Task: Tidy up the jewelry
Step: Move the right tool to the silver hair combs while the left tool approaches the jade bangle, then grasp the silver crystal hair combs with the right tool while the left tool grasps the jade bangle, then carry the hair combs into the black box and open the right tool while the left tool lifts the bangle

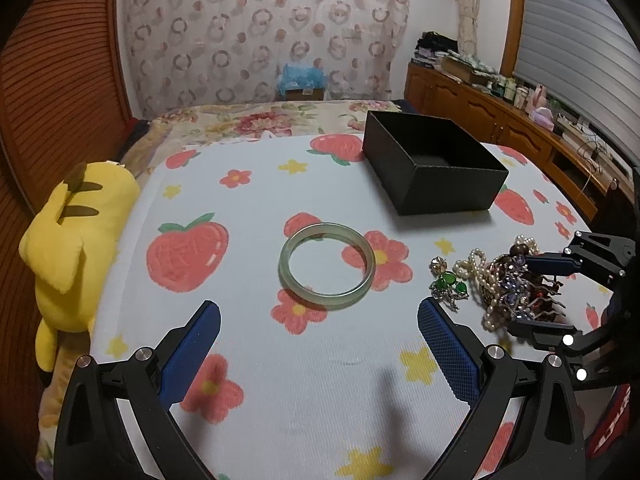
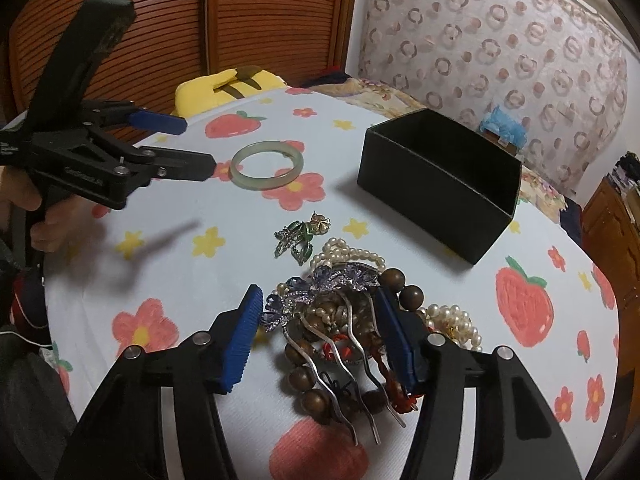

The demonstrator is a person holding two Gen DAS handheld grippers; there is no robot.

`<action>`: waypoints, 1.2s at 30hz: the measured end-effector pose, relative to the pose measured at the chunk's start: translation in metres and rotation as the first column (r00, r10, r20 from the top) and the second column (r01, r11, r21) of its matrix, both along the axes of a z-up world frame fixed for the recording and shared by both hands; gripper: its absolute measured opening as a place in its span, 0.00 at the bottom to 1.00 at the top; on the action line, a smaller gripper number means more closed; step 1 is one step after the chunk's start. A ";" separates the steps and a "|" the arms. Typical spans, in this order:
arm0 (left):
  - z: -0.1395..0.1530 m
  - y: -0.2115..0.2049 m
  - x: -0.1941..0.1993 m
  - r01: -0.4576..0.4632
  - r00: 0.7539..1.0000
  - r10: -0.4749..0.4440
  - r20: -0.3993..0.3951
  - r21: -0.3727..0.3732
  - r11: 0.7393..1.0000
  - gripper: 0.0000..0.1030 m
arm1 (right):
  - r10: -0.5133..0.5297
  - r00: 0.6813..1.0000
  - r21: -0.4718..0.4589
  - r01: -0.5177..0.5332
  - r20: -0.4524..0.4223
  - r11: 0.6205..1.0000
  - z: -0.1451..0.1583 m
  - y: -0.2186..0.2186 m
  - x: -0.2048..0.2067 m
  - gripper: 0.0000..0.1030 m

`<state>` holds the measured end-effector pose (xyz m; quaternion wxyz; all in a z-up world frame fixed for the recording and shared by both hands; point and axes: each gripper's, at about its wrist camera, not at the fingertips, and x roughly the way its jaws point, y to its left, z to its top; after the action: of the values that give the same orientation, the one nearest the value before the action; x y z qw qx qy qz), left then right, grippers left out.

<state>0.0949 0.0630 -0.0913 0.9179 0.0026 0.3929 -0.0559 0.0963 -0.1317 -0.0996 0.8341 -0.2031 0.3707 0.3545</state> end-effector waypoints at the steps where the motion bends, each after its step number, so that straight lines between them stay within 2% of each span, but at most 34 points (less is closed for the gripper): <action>1: -0.001 -0.001 0.001 0.003 1.000 -0.003 -0.003 0.002 1.000 0.93 | 0.001 1.000 0.008 -0.001 -0.001 1.000 0.000 0.001 -0.001 0.58; 12: -0.006 -0.007 0.018 0.028 0.999 -0.028 -0.029 -0.008 1.000 0.93 | -0.001 0.998 0.100 -0.005 0.058 0.995 0.029 -0.011 -0.013 0.58; 17: -0.009 -0.008 0.031 0.033 0.999 -0.033 -0.042 0.003 0.999 0.92 | -0.029 0.996 0.102 0.021 0.082 0.995 0.035 -0.018 -0.008 0.58; 19: -0.011 -0.009 0.036 0.039 0.998 -0.039 -0.054 0.004 0.999 0.85 | -0.043 0.996 0.098 0.034 0.084 0.995 0.035 -0.020 -0.005 0.58; 26: -0.018 -0.015 0.056 0.054 0.995 -0.051 -0.091 0.036 0.998 0.80 | -0.072 0.993 0.098 0.063 0.092 0.993 0.034 -0.026 0.007 0.58; 29: -0.022 -0.017 0.060 0.055 0.993 -0.049 -0.107 0.047 0.997 0.73 | -0.082 0.992 0.099 0.072 0.095 0.992 0.035 -0.027 0.011 0.58; 36: -0.027 -0.017 0.063 0.045 0.993 -0.038 -0.110 0.061 0.997 0.67 | -0.088 0.991 0.101 0.078 0.101 0.992 0.039 -0.030 0.016 0.58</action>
<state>0.1578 0.0460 -0.1185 0.8932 0.0371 0.4437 -0.0627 0.1127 -0.1621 -0.0609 0.8752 -0.1654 0.3168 0.3259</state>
